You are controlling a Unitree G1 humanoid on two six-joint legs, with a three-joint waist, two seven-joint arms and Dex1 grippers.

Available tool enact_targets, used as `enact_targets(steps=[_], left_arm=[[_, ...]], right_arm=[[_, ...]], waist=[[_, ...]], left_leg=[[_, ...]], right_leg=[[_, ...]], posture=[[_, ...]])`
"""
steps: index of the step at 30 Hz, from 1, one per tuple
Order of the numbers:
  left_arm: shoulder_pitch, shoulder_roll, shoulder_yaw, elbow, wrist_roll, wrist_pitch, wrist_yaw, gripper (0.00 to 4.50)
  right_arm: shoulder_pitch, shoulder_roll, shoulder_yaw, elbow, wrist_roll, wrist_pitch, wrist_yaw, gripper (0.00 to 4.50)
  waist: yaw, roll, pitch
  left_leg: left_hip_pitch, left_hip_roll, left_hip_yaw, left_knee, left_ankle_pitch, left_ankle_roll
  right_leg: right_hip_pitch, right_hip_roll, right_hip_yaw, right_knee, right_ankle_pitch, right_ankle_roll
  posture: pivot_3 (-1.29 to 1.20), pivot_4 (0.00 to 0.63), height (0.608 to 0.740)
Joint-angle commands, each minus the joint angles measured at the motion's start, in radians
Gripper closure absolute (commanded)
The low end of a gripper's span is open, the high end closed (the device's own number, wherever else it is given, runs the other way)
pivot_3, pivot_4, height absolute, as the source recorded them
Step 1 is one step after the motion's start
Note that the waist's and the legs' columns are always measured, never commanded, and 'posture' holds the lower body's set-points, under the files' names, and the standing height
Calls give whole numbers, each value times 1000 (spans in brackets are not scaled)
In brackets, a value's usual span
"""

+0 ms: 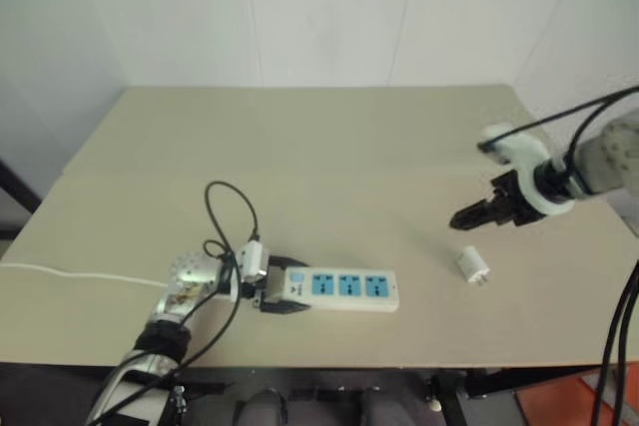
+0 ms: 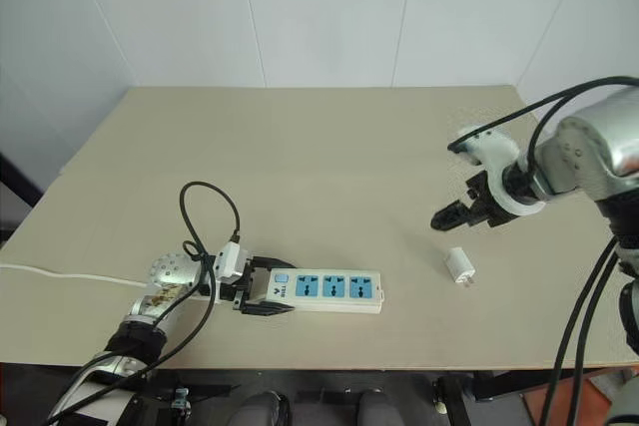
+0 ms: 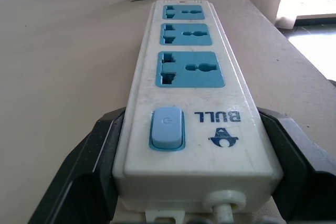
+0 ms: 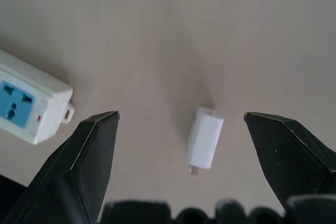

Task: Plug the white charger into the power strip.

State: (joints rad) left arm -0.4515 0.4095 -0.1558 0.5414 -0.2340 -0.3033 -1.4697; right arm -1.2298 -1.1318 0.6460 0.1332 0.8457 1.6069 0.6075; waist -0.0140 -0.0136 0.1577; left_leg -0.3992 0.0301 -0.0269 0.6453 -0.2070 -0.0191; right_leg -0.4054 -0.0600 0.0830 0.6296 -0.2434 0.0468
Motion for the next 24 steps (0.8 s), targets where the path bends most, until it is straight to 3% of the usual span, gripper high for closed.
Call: enact_targets(steps=[1,17,20,24], left_arm=[[40,-7,-42,30,49,19,29,1211],[67,13,-46,-30,42,59,36,1211],[69,17,-47,-39,42,66,34,1211],[71,21,-46,-48,41,73,37,1211]], right_arm=[[-42,27,94,78,-55,8,18,0],[26,223,159,261,-316,-1,110,0],[55,242,168,272,-345,-4,124,629],[82,249,161,257,-376,-23,140,2010]], waist=[[0,1,0],[0,5,-3],[-1,5,-3],[-2,5,-3]], left_leg=[[0,0,1,0,0,0],[-3,0,1,0,0,0],[-3,0,1,0,0,0],[-4,0,1,0,0,0]], right_leg=[[0,0,0,0,0,0],[-3,1,0,0,2,4],[-3,1,0,0,2,4],[-4,1,0,1,2,4]], posture=[[0,150,740],[0,150,740],[0,150,740],[0,150,740]])
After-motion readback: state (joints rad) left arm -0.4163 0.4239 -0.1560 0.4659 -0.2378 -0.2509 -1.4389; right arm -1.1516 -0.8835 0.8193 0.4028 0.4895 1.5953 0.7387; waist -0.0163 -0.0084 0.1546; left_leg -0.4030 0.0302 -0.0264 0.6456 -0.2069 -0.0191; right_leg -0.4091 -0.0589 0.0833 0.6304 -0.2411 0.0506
